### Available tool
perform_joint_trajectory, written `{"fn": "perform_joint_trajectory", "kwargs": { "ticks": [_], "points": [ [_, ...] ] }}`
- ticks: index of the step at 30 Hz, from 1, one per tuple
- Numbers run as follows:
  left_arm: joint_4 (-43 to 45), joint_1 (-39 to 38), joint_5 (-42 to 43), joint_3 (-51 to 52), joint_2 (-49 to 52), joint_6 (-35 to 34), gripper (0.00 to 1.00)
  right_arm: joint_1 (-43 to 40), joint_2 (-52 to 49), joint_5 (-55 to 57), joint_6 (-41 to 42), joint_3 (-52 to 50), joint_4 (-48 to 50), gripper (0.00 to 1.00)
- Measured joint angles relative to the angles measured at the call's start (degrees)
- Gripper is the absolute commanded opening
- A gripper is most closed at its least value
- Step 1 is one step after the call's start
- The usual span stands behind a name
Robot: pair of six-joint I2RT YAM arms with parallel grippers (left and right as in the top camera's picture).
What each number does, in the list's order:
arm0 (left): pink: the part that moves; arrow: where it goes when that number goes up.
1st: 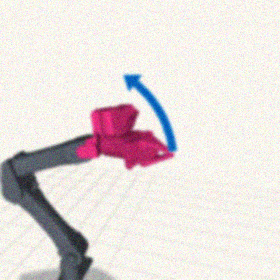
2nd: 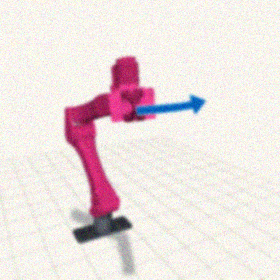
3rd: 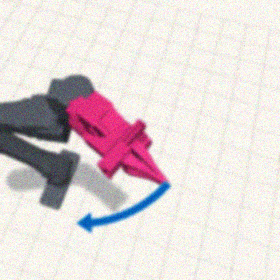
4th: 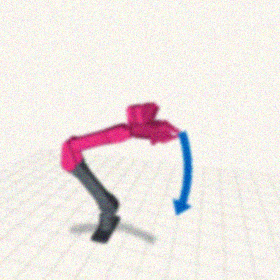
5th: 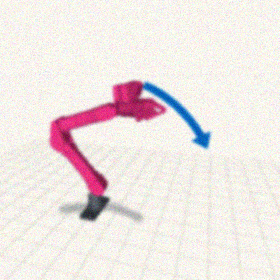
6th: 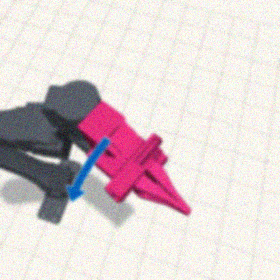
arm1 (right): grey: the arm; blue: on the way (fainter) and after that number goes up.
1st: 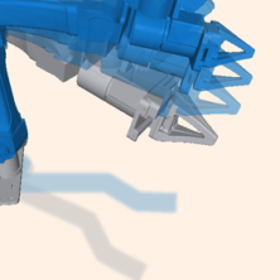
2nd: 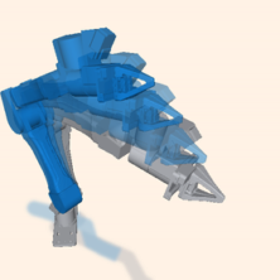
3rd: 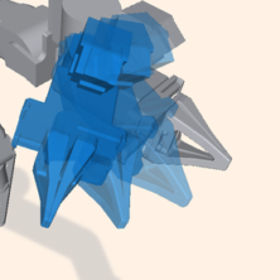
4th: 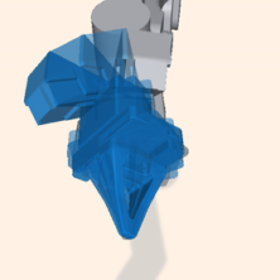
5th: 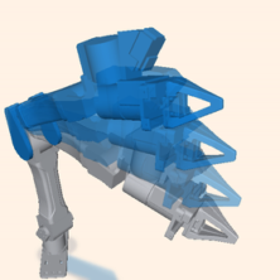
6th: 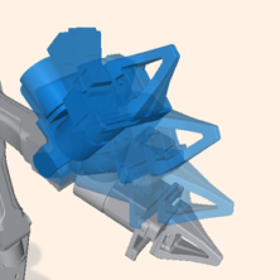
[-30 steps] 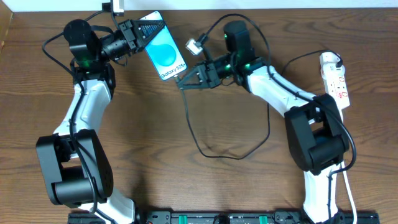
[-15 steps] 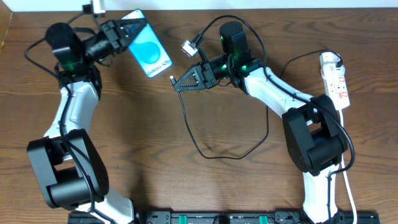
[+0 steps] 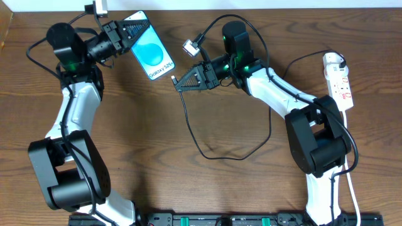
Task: Plug charger to phone and switch on socket
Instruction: 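Lift the plug and carry it toward the phone's bottom port, then push the USB-C plug into the phone's bottom port with the right gripper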
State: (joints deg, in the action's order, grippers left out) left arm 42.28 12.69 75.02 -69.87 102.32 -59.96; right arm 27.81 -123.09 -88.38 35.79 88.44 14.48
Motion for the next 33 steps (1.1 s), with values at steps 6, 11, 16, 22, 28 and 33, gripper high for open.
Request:
{"fn": "perform_joint_trajectory", "kwargs": {
  "ticks": [6, 11, 16, 22, 28, 33],
  "points": [
    [0.0, -0.5, 1.0, 0.0, 0.0, 0.0, 0.07, 0.0, 0.0, 0.0, 0.0, 0.0, 0.0, 0.01],
    [0.0, -1.4, 1.4, 0.0, 0.0, 0.0, 0.07, 0.0, 0.0, 0.0, 0.0, 0.0, 0.0, 0.01],
    [0.0, -2.5, 1.3, 0.0, 0.0, 0.0, 0.07, 0.0, 0.0, -0.3, 0.0, 0.0, 0.0, 0.01],
    [0.0, -2.6, 1.4, 0.0, 0.0, 0.0, 0.07, 0.0, 0.0, -0.4, 0.0, 0.0, 0.0, 0.01],
    [-0.1, -2.7, 1.3, 0.0, 0.0, 0.0, 0.07, 0.0, 0.0, -0.4, 0.0, 0.0, 0.0, 0.02],
    [-0.1, -3.1, 1.1, 0.0, 0.0, 0.0, 0.07, 0.0, 0.0, -0.4, 0.0, 0.0, 0.0, 0.01]
  ]
}}
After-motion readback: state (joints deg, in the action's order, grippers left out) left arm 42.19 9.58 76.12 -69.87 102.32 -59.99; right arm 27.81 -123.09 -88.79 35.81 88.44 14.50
